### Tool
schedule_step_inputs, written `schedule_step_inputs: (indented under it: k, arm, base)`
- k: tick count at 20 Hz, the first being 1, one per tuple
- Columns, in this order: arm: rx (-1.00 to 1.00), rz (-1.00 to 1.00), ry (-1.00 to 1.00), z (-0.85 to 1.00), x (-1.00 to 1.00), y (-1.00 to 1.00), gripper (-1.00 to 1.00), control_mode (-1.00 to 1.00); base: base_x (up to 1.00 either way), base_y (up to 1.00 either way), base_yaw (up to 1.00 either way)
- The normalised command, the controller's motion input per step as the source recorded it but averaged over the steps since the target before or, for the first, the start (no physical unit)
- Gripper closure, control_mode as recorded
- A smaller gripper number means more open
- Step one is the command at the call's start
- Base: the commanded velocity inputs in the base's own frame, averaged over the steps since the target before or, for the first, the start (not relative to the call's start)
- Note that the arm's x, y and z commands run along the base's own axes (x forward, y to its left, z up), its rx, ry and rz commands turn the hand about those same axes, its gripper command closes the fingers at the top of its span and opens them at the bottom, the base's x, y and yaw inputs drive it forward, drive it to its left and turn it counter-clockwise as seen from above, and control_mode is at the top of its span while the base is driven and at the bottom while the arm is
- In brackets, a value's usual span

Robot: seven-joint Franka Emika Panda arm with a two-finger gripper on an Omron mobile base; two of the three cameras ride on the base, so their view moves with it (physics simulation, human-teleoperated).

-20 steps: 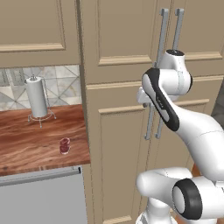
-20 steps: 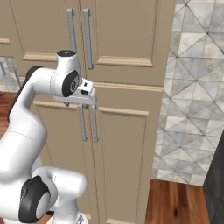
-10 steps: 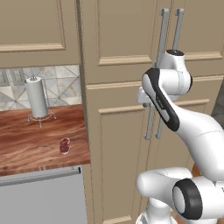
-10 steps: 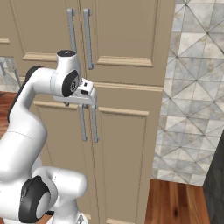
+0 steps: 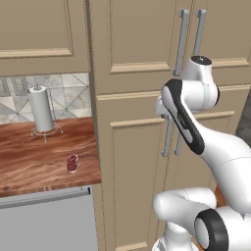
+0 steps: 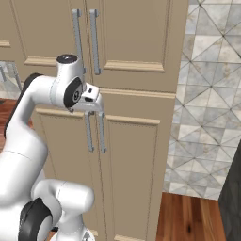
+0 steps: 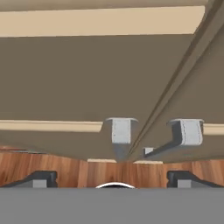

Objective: Retrieve the tupperware from the cabinet, then place the raw meat into the tupperware to avoid contamination.

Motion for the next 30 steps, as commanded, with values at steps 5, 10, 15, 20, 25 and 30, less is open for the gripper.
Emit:
schedule_step_inputs:
  k: [5,10,15,20,25,30]
  arm:
    - [0.0,-0.09,-0.21,0.26,-0.05,0.0,-1.0,-1.0]
    - [0.0,-0.09,-0.19,0.39,0.0,0.0,-1.0,-1.0]
    - [-0.02,-0.05,-0.13,0.45,0.0,0.0,-1.0,-1.0]
    - [-0.06,-0.05,-0.09,0.47,0.0,0.0,-1.0,-1.0]
    - [-0.07,-0.04,-0.09,0.51,0.0,0.0,-1.0,-1.0]
    - [-0.05,-0.01,-0.1,0.48,0.05,0.0,-1.0,-1.0]
  base:
    - [0.0,0.0,0.0]
    - [0.0,0.0,0.0]
    - [0.0,0.0,0.0]
    - [0.0,0.0,0.0]
    - [0.0,0.0,0.0]
    - [0.0,0.0,0.0]
